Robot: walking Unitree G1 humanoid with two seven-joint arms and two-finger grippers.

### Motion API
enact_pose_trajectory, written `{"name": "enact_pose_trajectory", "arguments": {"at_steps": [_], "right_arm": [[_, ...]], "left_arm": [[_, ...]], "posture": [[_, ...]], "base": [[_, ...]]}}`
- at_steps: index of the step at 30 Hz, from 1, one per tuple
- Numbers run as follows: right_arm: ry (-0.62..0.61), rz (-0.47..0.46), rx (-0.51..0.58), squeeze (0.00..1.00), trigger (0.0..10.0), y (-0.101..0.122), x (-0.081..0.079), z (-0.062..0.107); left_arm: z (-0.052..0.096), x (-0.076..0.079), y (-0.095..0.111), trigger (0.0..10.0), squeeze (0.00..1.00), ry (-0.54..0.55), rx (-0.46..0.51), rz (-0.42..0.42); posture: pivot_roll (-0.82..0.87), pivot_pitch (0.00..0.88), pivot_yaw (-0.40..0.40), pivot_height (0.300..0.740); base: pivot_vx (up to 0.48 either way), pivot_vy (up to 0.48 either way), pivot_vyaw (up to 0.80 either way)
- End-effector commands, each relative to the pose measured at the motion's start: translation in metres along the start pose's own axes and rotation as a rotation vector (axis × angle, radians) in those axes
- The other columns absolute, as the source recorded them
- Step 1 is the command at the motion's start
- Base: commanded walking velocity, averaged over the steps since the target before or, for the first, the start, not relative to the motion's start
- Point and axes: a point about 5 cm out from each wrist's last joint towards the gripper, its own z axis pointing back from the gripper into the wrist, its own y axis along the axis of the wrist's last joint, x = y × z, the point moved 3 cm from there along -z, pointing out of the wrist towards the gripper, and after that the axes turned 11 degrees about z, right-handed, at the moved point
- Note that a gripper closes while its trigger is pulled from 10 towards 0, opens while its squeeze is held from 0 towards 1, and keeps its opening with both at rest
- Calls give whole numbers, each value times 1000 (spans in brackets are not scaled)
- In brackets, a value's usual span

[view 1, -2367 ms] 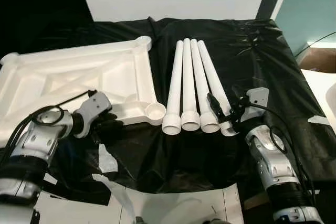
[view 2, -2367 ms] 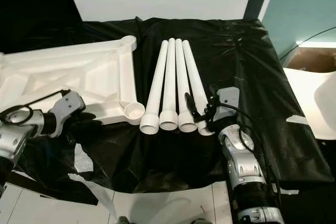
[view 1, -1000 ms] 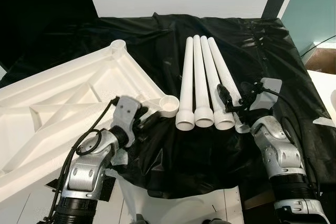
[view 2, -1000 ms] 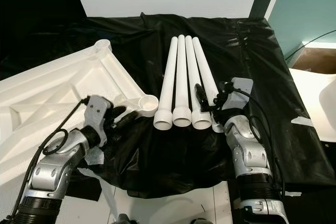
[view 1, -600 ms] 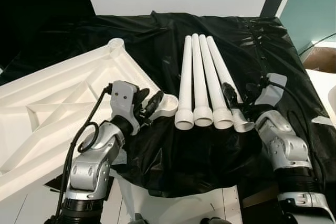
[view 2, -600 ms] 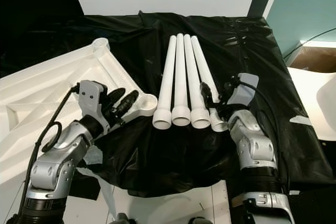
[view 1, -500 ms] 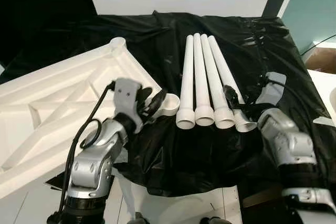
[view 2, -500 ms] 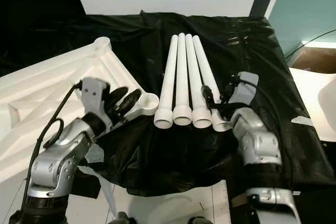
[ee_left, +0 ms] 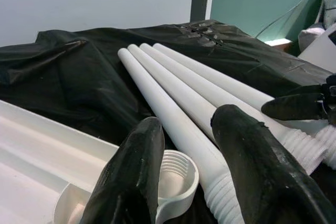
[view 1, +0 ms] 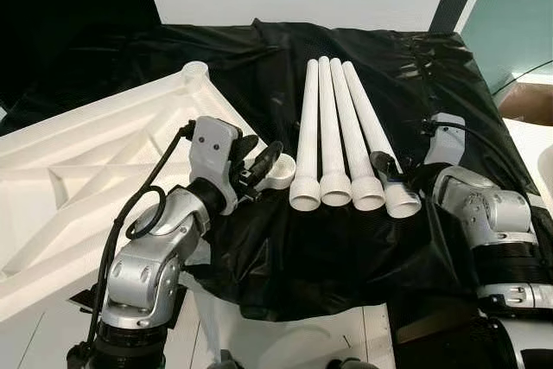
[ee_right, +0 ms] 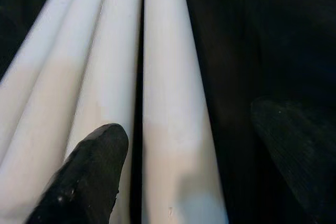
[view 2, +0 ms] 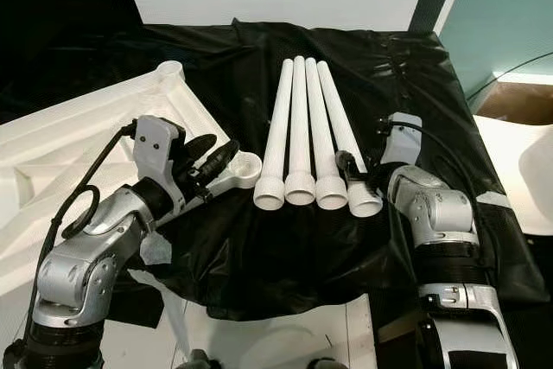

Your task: Building children table

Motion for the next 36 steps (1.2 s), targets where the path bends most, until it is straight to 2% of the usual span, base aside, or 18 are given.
{"name": "enact_pose_trajectory", "arguments": {"at_steps": [1,2,6,10,12,17,18,19,20,23,24,27,31,36], "right_arm": [[31,-23,-106,0,10000,-20,-2,-6],[31,-23,-106,0,10000,-20,-2,-6],[67,-119,-278,0,10000,-31,-2,-14],[68,-118,-296,0,10000,-32,-2,-15],[71,-105,-322,0,10000,-34,-1,-15],[107,8,-379,0,10000,-43,-5,-16],[107,8,-379,0,10000,-43,-5,-16],[121,40,-399,0,9686,-48,-8,-17],[126,59,-424,0,4431,-55,-9,-17],[128,68,-444,0,4392,-60,-10,-16],[122,78,-459,0,39,-63,-9,-16],[122,78,-459,0,39,-63,-9,-16],[90,110,-471,0,0,-63,0,-17],[56,96,-413,0,0,-53,4,-19]], "left_arm": [[-2,2,2,10000,0,9,-5,-11],[-2,2,2,10000,0,9,-5,-11],[-3,1,2,10000,0,39,-25,-13],[-3,1,2,10000,0,41,-27,-12],[-3,1,2,10000,0,44,-29,-12],[-3,3,2,10000,0,46,-34,-4],[-3,3,2,10000,0,46,-34,-4],[-3,3,1,10000,0,48,-38,-1],[-2,4,0,10000,0,49,-40,2],[-2,4,0,10000,0,50,-40,4],[-2,4,0,10000,0,51,-41,6],[-2,4,0,10000,0,51,-41,6],[-2,5,2,10000,0,54,-47,8],[-1,4,1,10000,0,59,-55,4]], "posture": [[62,64,-21,740],[62,64,-21,740],[68,56,-27,740],[68,56,-27,740],[71,53,-30,740],[75,51,-36,740],[75,51,-36,740],[79,50,-38,740],[84,49,-39,740],[86,50,-37,740],[86,50,-37,740],[86,50,-37,740],[88,58,-31,740],[91,62,-27,740]], "base": [[0,0,0],[0,0,0],[0,0,0],[0,0,0],[0,0,0],[0,0,0],[0,0,0],[0,0,0],[0,0,0],[0,0,0],[0,0,0],[0,0,0],[0,0,0],[0,0,0]]}}
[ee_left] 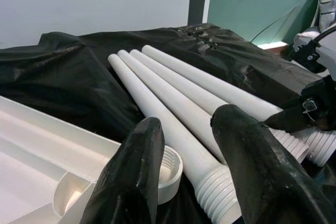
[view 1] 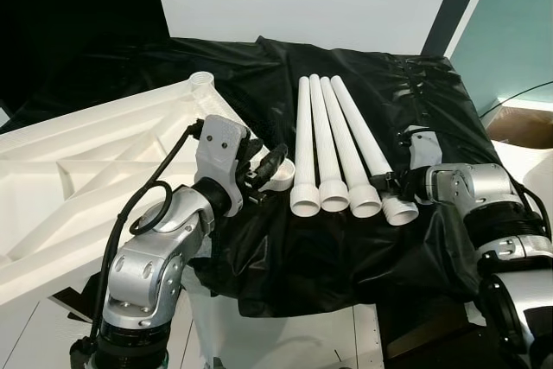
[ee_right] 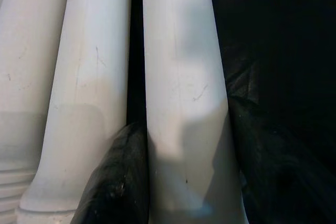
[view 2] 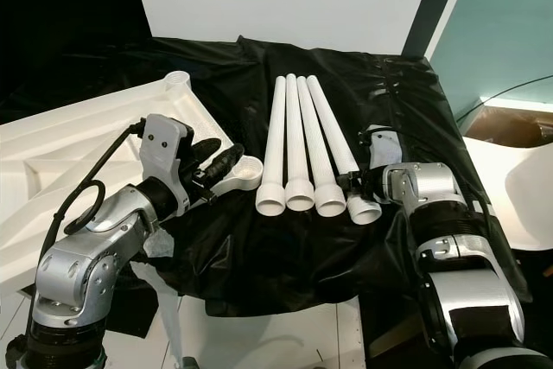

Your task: Building children table

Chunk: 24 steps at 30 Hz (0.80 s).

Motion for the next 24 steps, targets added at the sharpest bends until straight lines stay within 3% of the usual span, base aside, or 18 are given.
{"name": "enact_pose_trajectory", "arguments": {"at_steps": [1,2,3,5,6,8,11,12,14,24], "right_arm": [[-18,-23,-100,0,0,-29,0,-7],[-26,-39,-69,0,0,-24,1,-6],[-38,-53,-20,0,3686,-17,2,-5],[-51,-64,28,0,3686,-10,3,-3],[-73,-105,92,0,10000,0,6,0],[-88,-137,133,0,10000,6,8,2],[-82,-256,351,0,10000,33,11,13],[-82,-256,351,0,10000,33,11,13],[-56,-272,466,0,10000,42,5,17],[9,-227,609,0,10000,52,-15,22]], "left_arm": [[0,-1,2,10000,0,49,9,-7],[1,-2,2,10000,0,51,7,-8],[2,-2,2,10000,0,51,5,-9],[2,-1,1,10000,0,49,2,-8],[3,-1,1,10000,0,46,2,-5],[3,-1,1,10000,0,45,2,-2],[0,-2,3,10000,0,40,34,9],[0,-2,3,10000,0,40,34,9],[-4,-7,0,10000,0,50,43,38],[-16,-12,2,10000,0,30,57,103]], "posture": [[91,62,-27,740],[91,64,-26,740],[92,66,-24,740],[92,66,-24,740],[88,71,-18,740],[87,71,-17,740],[77,74,-7,740],[77,74,-7,740],[76,73,-1,740],[78,68,-1,740]], "base": [[0,0,0],[0,0,0],[0,0,0],[0,0,0],[0,0,0],[0,0,0],[0,0,0],[0,0,0],[0,0,0],[0,0,0]]}}
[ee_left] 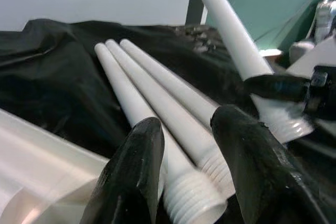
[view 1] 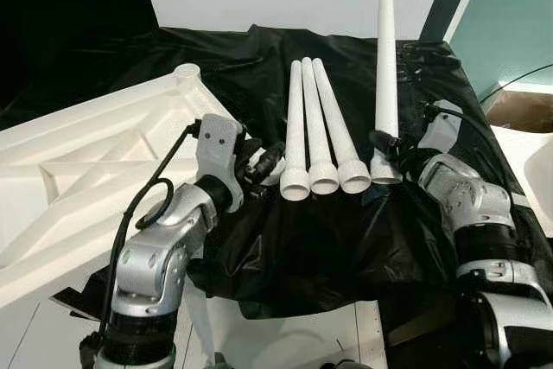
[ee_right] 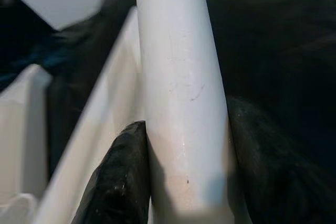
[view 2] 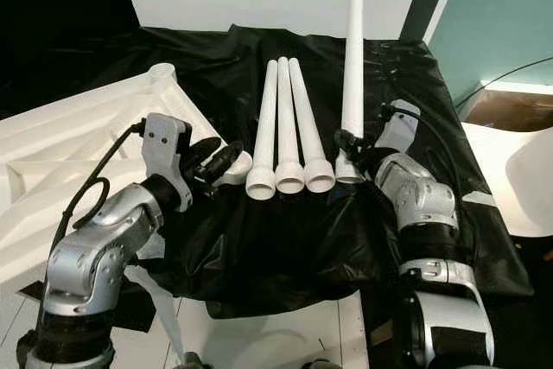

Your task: Building children table

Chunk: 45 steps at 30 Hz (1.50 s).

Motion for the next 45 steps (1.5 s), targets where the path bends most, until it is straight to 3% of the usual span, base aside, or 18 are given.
{"name": "enact_pose_trajectory", "arguments": {"at_steps": [1,4,5,6,7,12,13,16,17,18,24,27,30,37,45], "right_arm": [[42,15,41,0,10000,5,-8,-1],[53,31,60,0,10000,6,-8,0],[70,56,82,0,10000,8,-10,0],[70,56,82,0,10000,8,-10,0],[99,63,92,0,10000,8,-14,1],[183,122,138,0,10000,9,-27,4],[255,189,176,0,10000,9,-41,6],[292,225,195,0,10000,7,-49,7],[316,239,207,0,10000,7,-53,7],[345,254,222,0,10000,7,-59,8],[411,296,260,0,10000,7,-73,11],[512,358,309,0,10000,7,-94,16],[543,383,325,0,10000,6,-101,18],[576,426,355,0,10000,6,-108,22],[605,485,385,0,10000,0,-115,26]], "left_arm": [[-2,-4,-1,10000,0,30,5,17],[-5,-5,-3,10000,0,16,-1,49],[-7,-6,-4,10000,690,9,2,66],[-7,-6,-4,10000,690,9,2,66],[-9,-7,-4,10000,1000,3,8,94],[-12,-6,0,10000,1000,-26,39,136],[-16,-8,4,10000,1000,-34,63,165],[-20,-12,6,10000,1000,-15,66,160],[-22,-13,8,10000,741,-6,72,160],[-23,-11,14,10000,0,-28,91,171],[-27,-10,29,10000,0,-66,136,207],[-36,-21,44,10000,0,-67,166,258],[-40,-26,48,10000,0,-60,153,246],[-47,-32,50,10000,0,-47,128,232],[-55,-47,82,10000,0,-38,181,329]], "posture": [[78,65,-3,740],[76,66,-5,740],[76,66,-5,740],[76,66,-5,740],[72,64,-6,740],[68,60,-8,740],[68,56,-8,740],[68,56,-8,740],[67,54,-5,740],[67,54,-5,740],[71,52,-5,740],[75,48,0,740],[74,48,4,740],[73,48,8,740],[75,42,24,740]], "base": [[0,0,0],[0,0,0],[0,0,0],[0,0,0],[0,0,0],[0,0,0],[0,0,0],[0,0,0],[0,0,0],[0,0,0],[0,0,0],[0,0,0],[0,0,0],[0,0,0],[0,0,0]]}}
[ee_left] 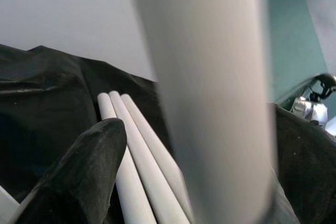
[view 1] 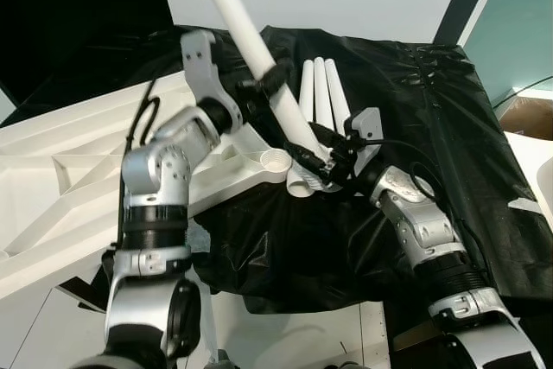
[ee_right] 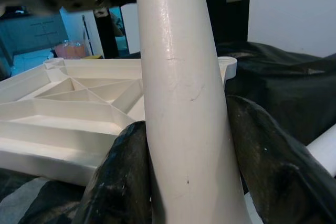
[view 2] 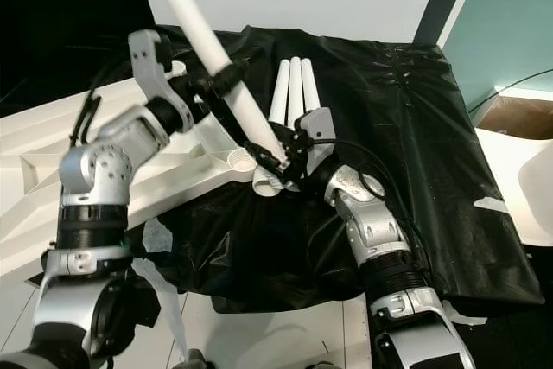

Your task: Building children table

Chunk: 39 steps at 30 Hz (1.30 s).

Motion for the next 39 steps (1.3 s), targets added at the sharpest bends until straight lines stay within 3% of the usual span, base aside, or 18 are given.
{"name": "enact_pose_trajectory", "arguments": {"at_steps": [1,2,3,5,6,18,19,23,24,25,26,30,31,34,39], "right_arm": [[18,25,5,0,10000,0,-4,0],[18,25,5,0,10000,0,-4,0],[18,28,6,0,10000,-1,-5,1],[17,30,7,0,10000,-1,-5,1],[15,33,6,0,10000,-2,-5,1],[-10,47,8,0,10000,-4,-5,1],[-16,42,6,643,10000,-5,-4,0],[-25,24,4,643,10000,-5,-3,0],[-50,5,-5,1000,10000,-6,0,0],[-61,0,-10,1000,10000,-6,2,-1],[-66,-5,-17,1000,10000,-6,3,-1],[-65,-31,-45,992,10000,-8,4,-3],[-61,-38,-52,0,10000,-8,4,-5],[-42,-62,-66,0,10000,-7,3,-9],[-28,-72,-73,0,10000,-6,1,-11]], "left_arm": [[-1,0,5,10000,0,-14,0,31],[-1,0,5,10000,0,-14,0,31],[-1,1,8,8392,0,-21,5,34],[-1,1,10,8392,0,-26,8,36],[-1,2,11,0,0,-35,8,30],[-3,18,8,0,0,-102,-28,19],[-4,20,7,0,0,-108,-31,19],[-4,23,7,0,0,-113,-33,19],[-5,30,9,0,0,-123,-29,2],[-5,34,10,0,0,-128,-24,-8],[-6,37,12,9804,0,-132,-16,-22],[-8,47,17,10000,0,-145,8,-52],[-8,53,20,10000,0,-156,21,-70],[-7,65,23,10000,0,-187,46,-120],[-7,70,25,10000,0,-200,59,-144]], "posture": [[75,41,25,740],[75,41,25,740],[75,41,25,740],[75,41,25,740],[77,37,27,740],[84,20,34,740],[84,20,34,740],[86,15,35,740],[84,5,37,740],[84,5,37,740],[82,4,38,740],[79,3,37,740],[79,2,37,740],[77,1,35,740],[77,1,35,740]], "base": [[0,0,0],[0,0,0],[0,0,0],[0,0,0],[0,0,0],[0,0,0],[0,0,0],[0,0,0],[0,0,0],[0,0,0],[0,0,0],[0,0,0],[0,0,0],[0,0,0],[0,0,0]]}}
